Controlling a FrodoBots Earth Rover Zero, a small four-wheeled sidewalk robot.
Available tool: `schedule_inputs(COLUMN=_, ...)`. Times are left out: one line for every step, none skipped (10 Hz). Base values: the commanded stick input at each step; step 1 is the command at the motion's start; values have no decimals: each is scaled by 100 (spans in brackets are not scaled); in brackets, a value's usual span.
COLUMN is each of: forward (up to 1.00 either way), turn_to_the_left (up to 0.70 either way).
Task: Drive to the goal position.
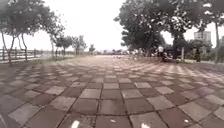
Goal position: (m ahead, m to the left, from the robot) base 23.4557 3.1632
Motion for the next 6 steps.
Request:
schedule_inputs(forward=70, turn_to_the_left=25)
schedule_inputs(forward=70, turn_to_the_left=8)
schedule_inputs(forward=70, turn_to_the_left=0)
schedule_inputs(forward=70, turn_to_the_left=0)
schedule_inputs(forward=70, turn_to_the_left=0)
schedule_inputs(forward=70, turn_to_the_left=0)
